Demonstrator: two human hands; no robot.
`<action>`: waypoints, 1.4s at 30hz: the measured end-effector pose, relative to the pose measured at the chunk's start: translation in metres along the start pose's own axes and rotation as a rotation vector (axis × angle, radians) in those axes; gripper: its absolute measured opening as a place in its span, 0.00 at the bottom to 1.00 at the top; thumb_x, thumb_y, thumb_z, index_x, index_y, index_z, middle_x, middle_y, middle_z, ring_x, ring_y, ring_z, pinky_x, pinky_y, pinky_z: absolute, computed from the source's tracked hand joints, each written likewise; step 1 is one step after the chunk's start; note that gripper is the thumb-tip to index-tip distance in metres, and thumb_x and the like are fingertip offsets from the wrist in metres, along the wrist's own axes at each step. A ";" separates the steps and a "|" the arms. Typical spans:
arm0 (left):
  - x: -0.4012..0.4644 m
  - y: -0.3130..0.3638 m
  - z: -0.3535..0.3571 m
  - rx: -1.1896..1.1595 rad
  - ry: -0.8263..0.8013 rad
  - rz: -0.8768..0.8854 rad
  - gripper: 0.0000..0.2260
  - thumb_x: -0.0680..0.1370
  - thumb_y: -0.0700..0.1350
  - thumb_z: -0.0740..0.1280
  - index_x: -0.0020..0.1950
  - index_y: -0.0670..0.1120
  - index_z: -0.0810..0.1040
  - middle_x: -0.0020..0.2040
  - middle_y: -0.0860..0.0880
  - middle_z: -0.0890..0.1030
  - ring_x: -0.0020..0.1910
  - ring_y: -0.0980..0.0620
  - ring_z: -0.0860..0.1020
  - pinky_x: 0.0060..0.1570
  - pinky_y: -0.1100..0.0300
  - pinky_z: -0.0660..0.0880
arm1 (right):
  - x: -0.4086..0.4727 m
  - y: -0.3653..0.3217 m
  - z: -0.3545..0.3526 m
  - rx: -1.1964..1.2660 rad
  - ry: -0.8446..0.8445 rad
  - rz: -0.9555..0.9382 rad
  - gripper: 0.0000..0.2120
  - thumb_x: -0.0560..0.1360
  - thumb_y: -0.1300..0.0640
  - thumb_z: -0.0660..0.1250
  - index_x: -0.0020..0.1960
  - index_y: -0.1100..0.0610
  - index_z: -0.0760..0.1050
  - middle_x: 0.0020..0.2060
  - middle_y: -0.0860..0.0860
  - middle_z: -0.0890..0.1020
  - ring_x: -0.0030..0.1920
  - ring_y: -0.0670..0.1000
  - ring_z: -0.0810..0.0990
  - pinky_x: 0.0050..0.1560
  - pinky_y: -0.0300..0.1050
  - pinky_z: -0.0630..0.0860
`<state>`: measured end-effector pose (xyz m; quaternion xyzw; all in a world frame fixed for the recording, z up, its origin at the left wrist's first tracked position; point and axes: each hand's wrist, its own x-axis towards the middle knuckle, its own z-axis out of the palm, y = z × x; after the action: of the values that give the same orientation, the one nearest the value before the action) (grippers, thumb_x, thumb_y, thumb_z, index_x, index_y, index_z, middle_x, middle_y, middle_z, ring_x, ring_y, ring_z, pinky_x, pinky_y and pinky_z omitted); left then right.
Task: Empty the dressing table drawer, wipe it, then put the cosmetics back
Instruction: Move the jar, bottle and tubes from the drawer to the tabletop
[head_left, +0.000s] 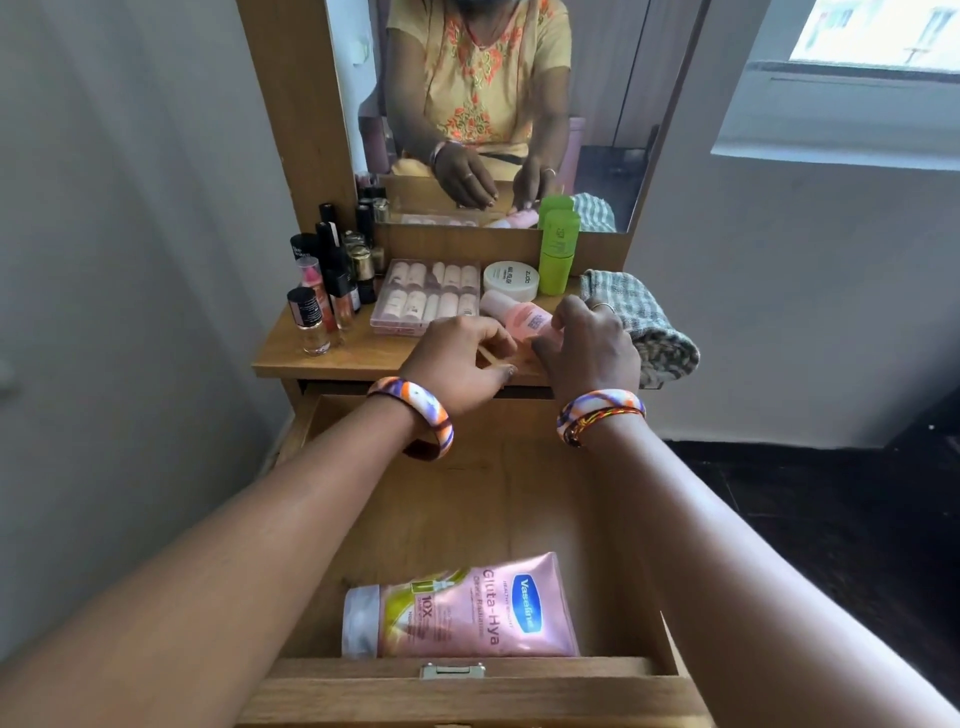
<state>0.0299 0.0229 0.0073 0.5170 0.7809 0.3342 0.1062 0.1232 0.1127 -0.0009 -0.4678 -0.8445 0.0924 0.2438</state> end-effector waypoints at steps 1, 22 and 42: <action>-0.004 -0.001 -0.001 -0.006 -0.046 0.002 0.08 0.73 0.41 0.70 0.52 0.44 0.82 0.46 0.51 0.80 0.45 0.55 0.76 0.42 0.69 0.70 | 0.000 -0.001 0.001 -0.008 -0.003 0.006 0.13 0.76 0.54 0.63 0.57 0.59 0.73 0.55 0.59 0.77 0.54 0.61 0.77 0.45 0.48 0.73; -0.098 -0.037 0.007 0.536 -0.917 -0.174 0.23 0.70 0.47 0.74 0.63 0.45 0.74 0.59 0.47 0.77 0.52 0.50 0.76 0.54 0.57 0.77 | -0.117 0.005 0.004 -0.154 -0.955 -0.464 0.24 0.69 0.47 0.73 0.62 0.55 0.76 0.57 0.52 0.81 0.54 0.53 0.80 0.53 0.45 0.78; -0.054 -0.011 -0.066 0.469 -0.472 -0.013 0.29 0.72 0.48 0.72 0.70 0.46 0.67 0.67 0.46 0.71 0.64 0.49 0.70 0.63 0.58 0.69 | -0.068 -0.003 -0.043 -0.278 -0.359 -0.533 0.34 0.67 0.49 0.71 0.69 0.49 0.61 0.63 0.49 0.75 0.62 0.54 0.75 0.56 0.48 0.71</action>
<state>0.0118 -0.0541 0.0399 0.5855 0.7936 0.0159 0.1644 0.1724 0.0514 0.0153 -0.2358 -0.9709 -0.0095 0.0409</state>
